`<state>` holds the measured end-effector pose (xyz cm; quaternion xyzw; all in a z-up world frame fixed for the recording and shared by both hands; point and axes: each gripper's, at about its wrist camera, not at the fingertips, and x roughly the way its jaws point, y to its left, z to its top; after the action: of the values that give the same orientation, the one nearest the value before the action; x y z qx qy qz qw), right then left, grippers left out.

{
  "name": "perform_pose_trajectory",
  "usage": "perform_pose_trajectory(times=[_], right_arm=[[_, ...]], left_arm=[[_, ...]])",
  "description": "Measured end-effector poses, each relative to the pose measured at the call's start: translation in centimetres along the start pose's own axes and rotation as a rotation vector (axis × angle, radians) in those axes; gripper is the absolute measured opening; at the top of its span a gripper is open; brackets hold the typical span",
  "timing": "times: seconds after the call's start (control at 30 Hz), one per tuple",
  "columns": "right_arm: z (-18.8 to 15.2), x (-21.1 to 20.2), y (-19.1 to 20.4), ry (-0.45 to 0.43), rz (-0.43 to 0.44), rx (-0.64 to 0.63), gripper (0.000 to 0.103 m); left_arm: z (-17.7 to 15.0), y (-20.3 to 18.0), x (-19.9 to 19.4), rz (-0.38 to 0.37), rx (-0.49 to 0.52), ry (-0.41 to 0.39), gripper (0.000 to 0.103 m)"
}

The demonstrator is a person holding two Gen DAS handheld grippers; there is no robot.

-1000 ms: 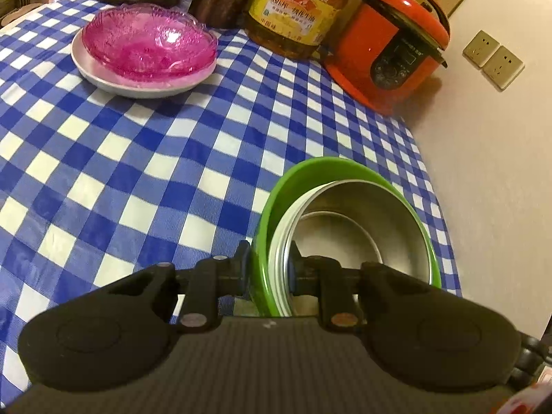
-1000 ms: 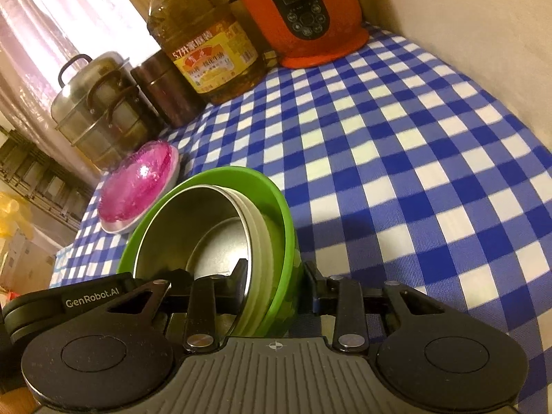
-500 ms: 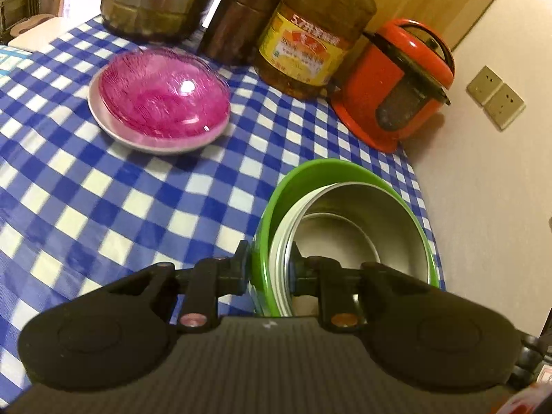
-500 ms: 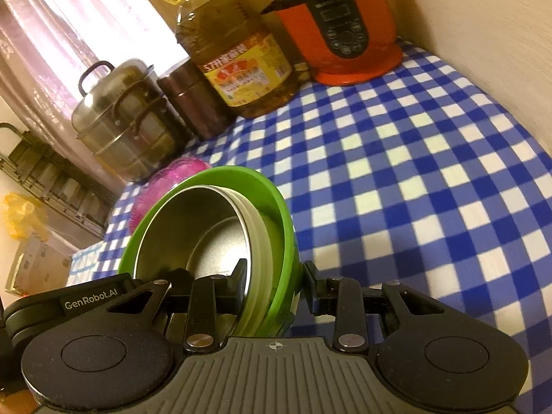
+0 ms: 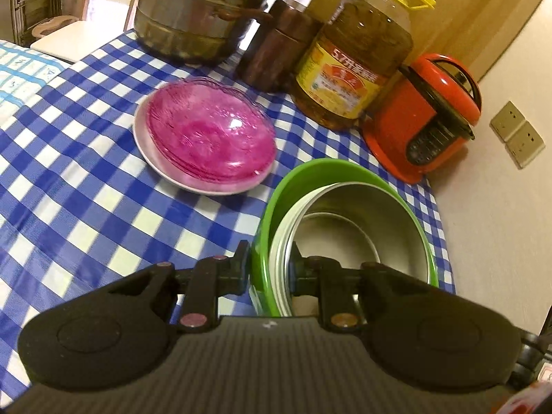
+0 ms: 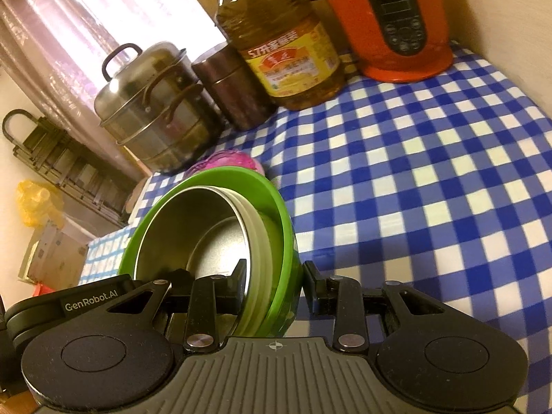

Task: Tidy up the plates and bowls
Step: 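Carry the green bowl stack with both tools toward the white plate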

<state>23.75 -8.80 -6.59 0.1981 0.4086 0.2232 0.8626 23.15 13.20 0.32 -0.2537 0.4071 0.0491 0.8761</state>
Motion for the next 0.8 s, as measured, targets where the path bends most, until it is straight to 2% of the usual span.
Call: perform_pose_trajectory(times=[0.8], right_arm=[[3.9,4.8,3.1,0.027,0.022,-0.015,0.033]], left_arm=[[5.3,2.1,2.1,0.017,-0.025,-0.013,0.019]])
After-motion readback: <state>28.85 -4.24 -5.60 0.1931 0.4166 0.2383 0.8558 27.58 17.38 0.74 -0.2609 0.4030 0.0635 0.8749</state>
